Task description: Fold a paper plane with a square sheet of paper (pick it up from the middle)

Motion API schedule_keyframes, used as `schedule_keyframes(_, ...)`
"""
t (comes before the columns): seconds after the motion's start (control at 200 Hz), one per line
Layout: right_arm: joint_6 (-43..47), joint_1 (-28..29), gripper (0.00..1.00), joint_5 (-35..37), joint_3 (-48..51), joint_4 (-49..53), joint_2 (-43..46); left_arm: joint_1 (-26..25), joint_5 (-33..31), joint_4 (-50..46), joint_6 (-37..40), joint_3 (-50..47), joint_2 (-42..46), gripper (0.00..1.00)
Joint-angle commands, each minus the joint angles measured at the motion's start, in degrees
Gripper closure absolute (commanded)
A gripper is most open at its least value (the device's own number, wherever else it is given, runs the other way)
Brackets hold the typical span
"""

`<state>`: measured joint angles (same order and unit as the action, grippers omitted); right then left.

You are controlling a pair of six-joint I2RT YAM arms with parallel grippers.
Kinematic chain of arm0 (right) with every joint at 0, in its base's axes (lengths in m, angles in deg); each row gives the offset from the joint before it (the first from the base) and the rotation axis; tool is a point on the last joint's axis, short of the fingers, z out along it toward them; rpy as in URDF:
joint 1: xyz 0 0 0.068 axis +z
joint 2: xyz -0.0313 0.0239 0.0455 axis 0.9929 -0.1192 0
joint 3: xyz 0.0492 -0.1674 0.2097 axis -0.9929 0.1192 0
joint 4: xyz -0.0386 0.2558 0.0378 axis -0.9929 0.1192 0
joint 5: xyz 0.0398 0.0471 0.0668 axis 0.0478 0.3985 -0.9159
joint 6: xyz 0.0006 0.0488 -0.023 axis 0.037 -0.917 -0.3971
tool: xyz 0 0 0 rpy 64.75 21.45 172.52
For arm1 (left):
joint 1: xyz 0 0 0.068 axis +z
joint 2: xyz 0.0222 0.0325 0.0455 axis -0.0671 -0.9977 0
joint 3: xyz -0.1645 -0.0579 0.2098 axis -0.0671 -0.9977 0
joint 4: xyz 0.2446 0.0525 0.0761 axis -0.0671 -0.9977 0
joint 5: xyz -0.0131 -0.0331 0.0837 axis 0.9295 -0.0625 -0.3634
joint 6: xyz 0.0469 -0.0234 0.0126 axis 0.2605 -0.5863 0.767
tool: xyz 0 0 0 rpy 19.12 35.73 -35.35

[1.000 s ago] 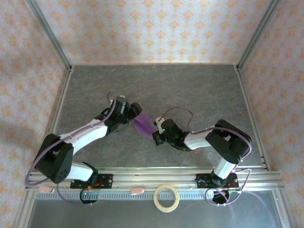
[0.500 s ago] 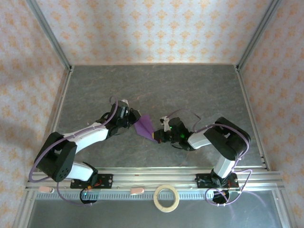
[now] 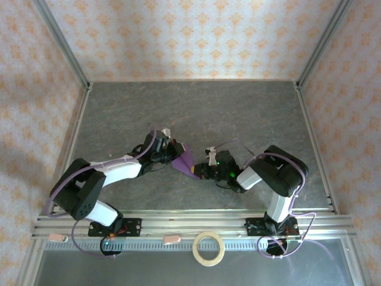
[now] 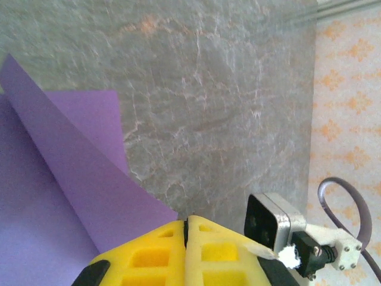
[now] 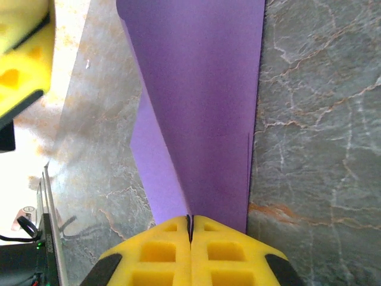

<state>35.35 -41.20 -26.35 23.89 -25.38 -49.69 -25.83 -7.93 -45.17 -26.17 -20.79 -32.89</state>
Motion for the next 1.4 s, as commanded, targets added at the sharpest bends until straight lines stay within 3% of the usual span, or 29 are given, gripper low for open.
schedule_keyframes(0.0,-1.6,0.1,1.0,-0.8,1.2,0.2,-1.0,-0.7,2.6,5.6,-0.8,-0.8,-2.3,0.97)
schedule_keyframes(0.546,-0.2,0.1,0.88,-1.9,-2.5,6.1,-0.4,-1.2,1.4,7.0,-0.7,0.1,-9.6,1.0)
schedule_keyframes(0.761,1.2,0.1,1.0,-1.2,-3.6,9.5,-0.6,-1.2,0.3,4.8,0.4,0.2,-10.1,1.0)
schedule_keyframes(1.046,1.1,0.1,1.0,0.0,-3.7,11.8,-1.2,-1.2,-1.2,2.8,0.7,0.7,-11.0,1.0)
schedule_keyframes(1.396,-0.7,0.1,1.0,0.4,-3.4,12.6,-1.3,-1.1,-3.6,-0.2,-1.1,-0.7,-3.6,1.0)
